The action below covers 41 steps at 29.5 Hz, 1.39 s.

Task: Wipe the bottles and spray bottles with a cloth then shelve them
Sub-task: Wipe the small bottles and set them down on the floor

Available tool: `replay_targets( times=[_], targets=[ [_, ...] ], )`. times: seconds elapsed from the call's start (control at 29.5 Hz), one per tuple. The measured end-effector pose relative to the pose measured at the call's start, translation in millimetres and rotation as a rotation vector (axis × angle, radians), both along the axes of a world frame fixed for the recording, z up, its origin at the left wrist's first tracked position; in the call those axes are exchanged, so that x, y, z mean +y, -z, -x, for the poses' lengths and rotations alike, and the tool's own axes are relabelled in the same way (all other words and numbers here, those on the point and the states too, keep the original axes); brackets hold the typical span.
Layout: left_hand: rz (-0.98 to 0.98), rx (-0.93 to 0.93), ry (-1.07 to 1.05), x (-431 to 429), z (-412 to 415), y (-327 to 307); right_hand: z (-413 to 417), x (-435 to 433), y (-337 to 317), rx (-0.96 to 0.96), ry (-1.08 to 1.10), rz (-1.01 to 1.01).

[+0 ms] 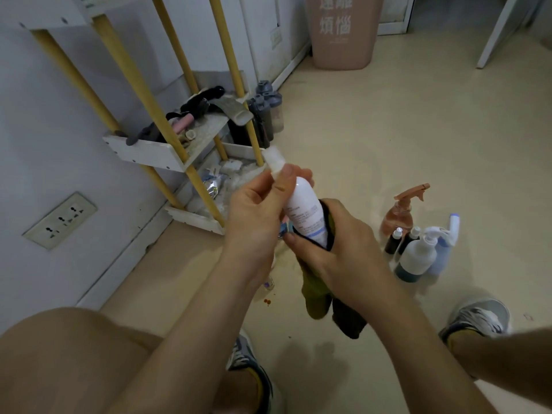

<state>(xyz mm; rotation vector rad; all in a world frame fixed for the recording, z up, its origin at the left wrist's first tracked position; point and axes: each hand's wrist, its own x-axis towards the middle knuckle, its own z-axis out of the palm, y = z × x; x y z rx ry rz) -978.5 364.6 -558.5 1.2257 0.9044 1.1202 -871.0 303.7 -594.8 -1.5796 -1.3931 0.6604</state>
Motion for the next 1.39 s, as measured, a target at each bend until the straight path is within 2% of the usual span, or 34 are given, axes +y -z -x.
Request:
replay_targets(
  times=[0.1,0.2,0.27,0.34,0.41,0.51,0.54,0.61,0.64,0.68,0.71,0.78,0.85,0.88,0.91,0.98,1.05,1.12,1.19,1.25,1.32,1.39],
  targets=[
    [0.049,0.037,0.225,1.2,4.8,-0.7,-11.1,0.8,-9.4,0.198,-0.144,0.072],
    [0.075,0.085,0.373,0.1,5.6,1.3,-3.3,-1.4,-9.9,0.388,-0.133,0.018],
    [0.041,0.163,0.325,-0.3,4.8,-1.0,-4.0,-0.7,-7.4,0.383,-0.140,0.060],
    [-0.030,0.205,0.168,1.0,4.2,-4.8,-11.3,0.3,-7.4,0.309,-0.238,0.152],
    [-0.027,0.139,0.072,-0.7,1.6,-5.1,-14.2,-1.0,-6.5,0.264,-0.281,0.162],
    [0.005,0.003,-0.014,-4.3,-9.4,-7.7,-11.9,-2.3,-8.8,0.360,-0.240,0.138],
    [0.029,-0.076,-0.057,-1.6,-9.7,-12.1,-13.7,-2.0,-8.4,0.310,-0.252,0.164],
    [0.106,-0.303,-0.092,10.4,0.7,-25.5,-21.7,-2.5,-3.6,0.094,-0.261,0.288],
    [0.115,-0.400,-0.071,18.3,10.7,-32.5,-26.1,-2.9,-0.1,0.061,-0.218,0.341],
    [0.104,-0.440,-0.033,24.3,20.3,-38.3,-29.4,-4.2,2.4,0.113,-0.132,0.356],
    [0.091,-0.391,-0.007,26.4,27.6,-41.6,-31.3,-4.7,3.6,0.271,-0.021,0.340],
    [0.078,-0.060,-0.012,21.3,28.2,-37.1,-33.3,-4.7,-2.5,0.743,0.169,0.235],
    [0.065,0.315,-0.002,10.3,10.5,-19.5,-28.7,-5.2,-14.8,1.113,0.154,0.085],
    [0.029,0.470,0.028,5.3,0.8,-9.0,-22.4,-5.4,-20.1,1.174,0.097,0.024],
    [-0.022,0.567,0.078,0.3,-7.4,-2.6,-14.8,-4.7,-21.1,1.122,0.027,-0.034],
    [-0.084,0.585,0.231,-3.1,-15.1,8.0,-2.5,-2.6,-18.3,0.943,-0.038,-0.107],
    [-0.139,0.610,0.398,-5.5,-14.4,12.3,-1.8,-1.8,-12.9,0.935,-0.012,-0.114],
    [-0.283,0.737,0.491,-9.5,-11.1,16.0,-6.1,-2.6,-9.8,0.959,0.028,-0.078],
    [-0.416,0.904,0.423,-19.4,-13.9,17.1,-7.4,-2.7,-5.0,0.884,0.062,-0.063],
    [-0.538,1.002,0.217,-28.0,-19.7,15.1,-6.9,-0.1,-2.9,0.867,0.159,-0.080],
    [-0.514,0.958,0.062,-31.6,-21.7,16.2,-9.4,3.7,-3.0,0.887,0.274,-0.115],
    [-0.332,0.810,-0.030,-31.9,-20.6,17.5,-11.9,5.7,-5.8,0.976,0.354,-0.170]
  ],
)
